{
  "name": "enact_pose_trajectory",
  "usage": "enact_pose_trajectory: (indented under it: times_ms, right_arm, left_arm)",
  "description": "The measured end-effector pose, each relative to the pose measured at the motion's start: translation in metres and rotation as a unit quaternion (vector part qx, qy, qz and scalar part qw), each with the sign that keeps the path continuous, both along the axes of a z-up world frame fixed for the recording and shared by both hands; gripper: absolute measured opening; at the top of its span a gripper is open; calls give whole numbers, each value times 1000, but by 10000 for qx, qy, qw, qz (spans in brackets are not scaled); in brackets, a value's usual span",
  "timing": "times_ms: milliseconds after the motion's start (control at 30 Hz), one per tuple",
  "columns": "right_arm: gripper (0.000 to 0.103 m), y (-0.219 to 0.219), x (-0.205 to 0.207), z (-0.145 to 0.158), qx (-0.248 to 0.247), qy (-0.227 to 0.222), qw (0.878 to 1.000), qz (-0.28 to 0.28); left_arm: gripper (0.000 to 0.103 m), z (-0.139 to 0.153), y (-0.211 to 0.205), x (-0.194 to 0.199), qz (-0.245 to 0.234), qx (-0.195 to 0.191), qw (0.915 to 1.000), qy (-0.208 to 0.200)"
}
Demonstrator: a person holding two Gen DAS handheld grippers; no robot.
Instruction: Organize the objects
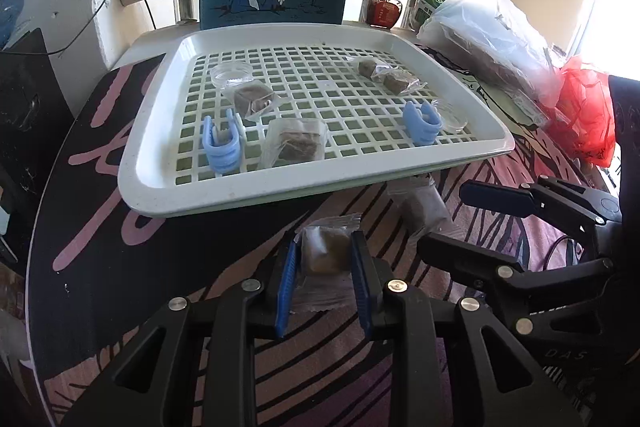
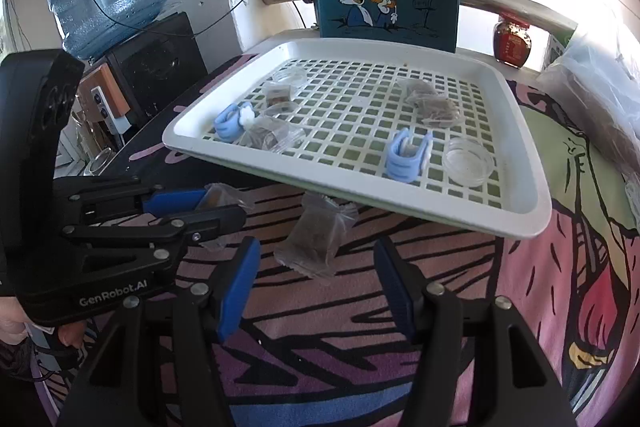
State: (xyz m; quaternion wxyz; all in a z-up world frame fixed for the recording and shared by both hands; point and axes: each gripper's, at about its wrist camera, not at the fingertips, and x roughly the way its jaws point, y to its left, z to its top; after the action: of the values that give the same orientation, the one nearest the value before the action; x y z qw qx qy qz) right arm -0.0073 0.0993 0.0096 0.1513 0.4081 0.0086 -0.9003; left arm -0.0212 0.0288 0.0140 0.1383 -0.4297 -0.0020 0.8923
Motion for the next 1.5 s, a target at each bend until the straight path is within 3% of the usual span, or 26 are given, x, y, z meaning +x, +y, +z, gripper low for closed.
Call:
enact_pose_trajectory:
  times_ms: [67, 167, 333, 467, 567, 867, 1300, 1500]
  right_arm:
    - [55, -6, -8, -4, 73, -27, 10000, 19]
    - [37, -11, -16, -10, 254, -151, 9996, -7]
    - [37, -9, -2, -7, 208, -41, 9996, 175]
    - [36, -3, 24, 7, 227, 496, 9981, 292]
    - [36, 2, 32, 11, 190, 612, 9976, 256]
    - [38, 18, 8, -9, -6, -212, 9998, -60]
    - [43, 10, 10, -10, 352, -168, 9992, -59]
    - [36, 15, 12, -7, 304, -73, 9994, -170]
  left_arm:
    - [24, -1, -4, 0, -41, 34, 10000, 4]
    - [24, -3, -7, 0, -46, 110, 9999, 1]
    - [24, -4, -9, 0, -31, 204, 9998, -11]
    - [25, -1, -5, 7, -184, 268, 9994, 95]
    - [25, 1, 0, 10, -317, 219, 9991, 149]
    - [25, -5, 0, 5, -286, 195, 9994, -23]
    - [25, -5, 3, 6, -325, 119, 9994, -9]
    - [25, -3, 4, 8, -411, 112, 9991, 51]
